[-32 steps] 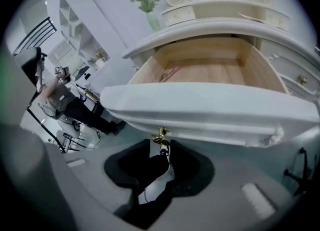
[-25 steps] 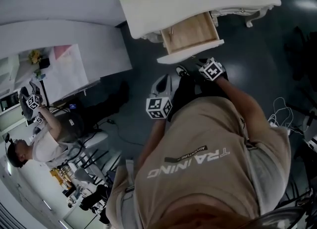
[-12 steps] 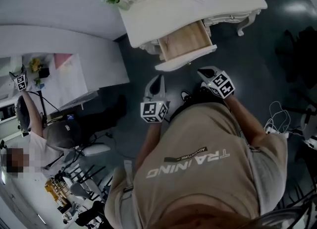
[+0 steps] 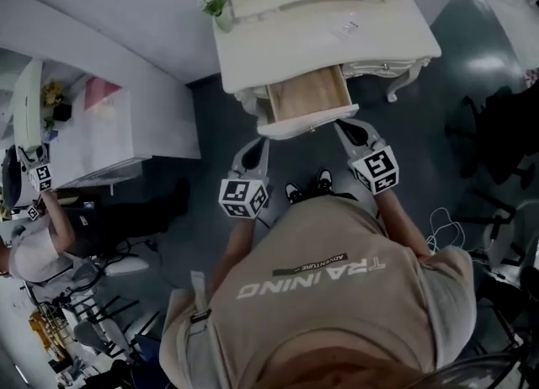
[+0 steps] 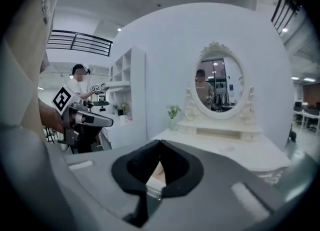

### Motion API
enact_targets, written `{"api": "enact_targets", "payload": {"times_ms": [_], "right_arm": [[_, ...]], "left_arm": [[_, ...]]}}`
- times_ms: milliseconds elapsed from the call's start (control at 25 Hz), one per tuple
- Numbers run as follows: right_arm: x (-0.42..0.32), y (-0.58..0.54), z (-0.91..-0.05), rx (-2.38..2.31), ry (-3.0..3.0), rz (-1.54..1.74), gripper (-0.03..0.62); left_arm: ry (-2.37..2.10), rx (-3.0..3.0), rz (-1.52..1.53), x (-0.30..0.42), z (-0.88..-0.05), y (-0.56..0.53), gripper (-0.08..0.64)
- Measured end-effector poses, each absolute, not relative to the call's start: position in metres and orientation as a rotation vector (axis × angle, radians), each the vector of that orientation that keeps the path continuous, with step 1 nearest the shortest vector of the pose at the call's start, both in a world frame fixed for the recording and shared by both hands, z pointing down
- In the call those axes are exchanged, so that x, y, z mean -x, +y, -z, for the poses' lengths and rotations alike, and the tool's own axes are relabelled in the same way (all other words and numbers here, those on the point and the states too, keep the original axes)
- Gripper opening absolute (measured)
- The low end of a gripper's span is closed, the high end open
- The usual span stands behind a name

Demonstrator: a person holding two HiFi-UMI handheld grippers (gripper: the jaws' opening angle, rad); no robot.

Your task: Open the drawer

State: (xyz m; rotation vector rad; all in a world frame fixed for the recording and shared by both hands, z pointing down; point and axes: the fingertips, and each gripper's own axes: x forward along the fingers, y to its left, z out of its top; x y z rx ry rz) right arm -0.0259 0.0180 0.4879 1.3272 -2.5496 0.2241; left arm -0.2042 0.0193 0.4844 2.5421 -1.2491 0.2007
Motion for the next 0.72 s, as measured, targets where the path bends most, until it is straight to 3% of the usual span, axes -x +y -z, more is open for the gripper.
{"api": "enact_targets", "payload": {"times_ms": [720], "right_arm": [[0.027, 0.046, -0.44, -1.413, -2.565, -0.116, 0.003]], "left_arm": [[-1.196, -2.739, -0.312, 0.194, -0.468, 0.036, -0.002]]}}
